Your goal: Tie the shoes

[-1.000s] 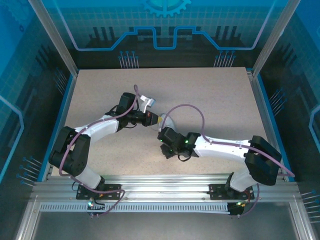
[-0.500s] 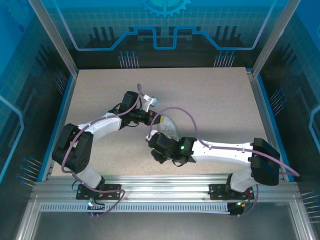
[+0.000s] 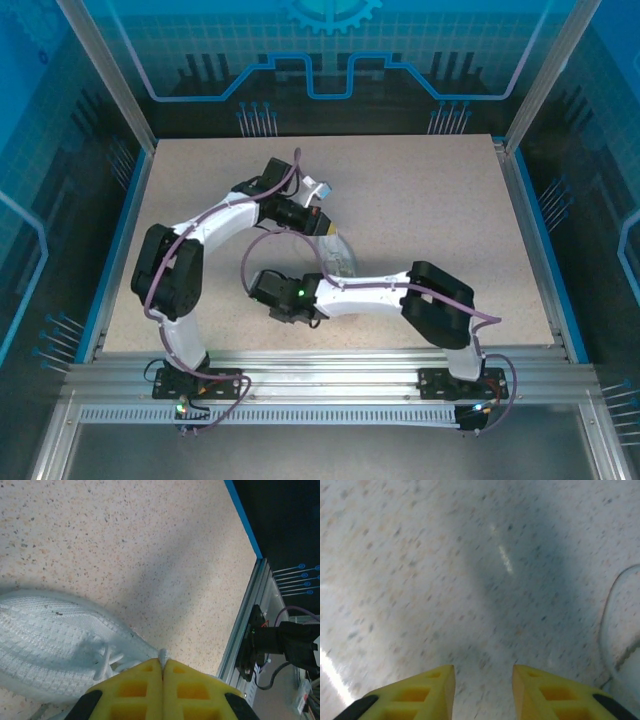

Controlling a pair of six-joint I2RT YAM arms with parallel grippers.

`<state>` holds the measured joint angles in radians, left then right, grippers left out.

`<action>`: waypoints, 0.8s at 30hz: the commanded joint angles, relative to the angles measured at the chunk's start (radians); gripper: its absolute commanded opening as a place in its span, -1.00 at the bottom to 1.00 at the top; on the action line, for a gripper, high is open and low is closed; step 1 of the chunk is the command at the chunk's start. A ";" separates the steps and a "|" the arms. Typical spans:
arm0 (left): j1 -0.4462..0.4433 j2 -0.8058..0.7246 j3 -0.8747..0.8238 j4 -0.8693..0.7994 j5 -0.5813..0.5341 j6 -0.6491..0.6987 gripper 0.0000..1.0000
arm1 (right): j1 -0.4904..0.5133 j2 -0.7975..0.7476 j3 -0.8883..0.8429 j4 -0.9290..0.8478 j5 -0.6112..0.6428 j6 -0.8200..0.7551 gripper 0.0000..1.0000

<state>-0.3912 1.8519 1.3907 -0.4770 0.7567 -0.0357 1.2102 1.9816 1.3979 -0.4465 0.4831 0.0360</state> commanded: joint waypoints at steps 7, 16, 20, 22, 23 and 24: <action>-0.045 0.129 0.240 -0.232 -0.030 0.085 -1.00 | -0.118 0.172 0.275 -0.248 -0.004 -0.038 -0.05; -0.064 0.162 0.275 -0.216 -0.053 0.071 -1.00 | -0.185 0.256 0.365 -0.328 -0.055 0.003 0.01; -0.064 0.164 0.277 -0.216 -0.062 0.064 -1.00 | -0.219 0.260 0.385 -0.327 -0.118 0.024 0.06; -0.064 0.165 0.282 -0.222 -0.065 0.062 -1.00 | -0.238 0.274 0.412 -0.345 -0.162 0.041 0.07; -0.064 0.164 0.287 -0.228 -0.068 0.062 -1.00 | -0.250 0.282 0.428 -0.354 -0.187 0.051 0.07; -0.064 0.167 0.292 -0.232 -0.070 0.063 -1.00 | -0.258 0.289 0.441 -0.360 -0.211 0.058 0.07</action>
<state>-0.4477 2.0003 1.6493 -0.6724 0.7036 0.0261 1.0046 2.2337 1.7821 -0.7712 0.3588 0.0322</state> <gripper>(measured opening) 0.037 0.532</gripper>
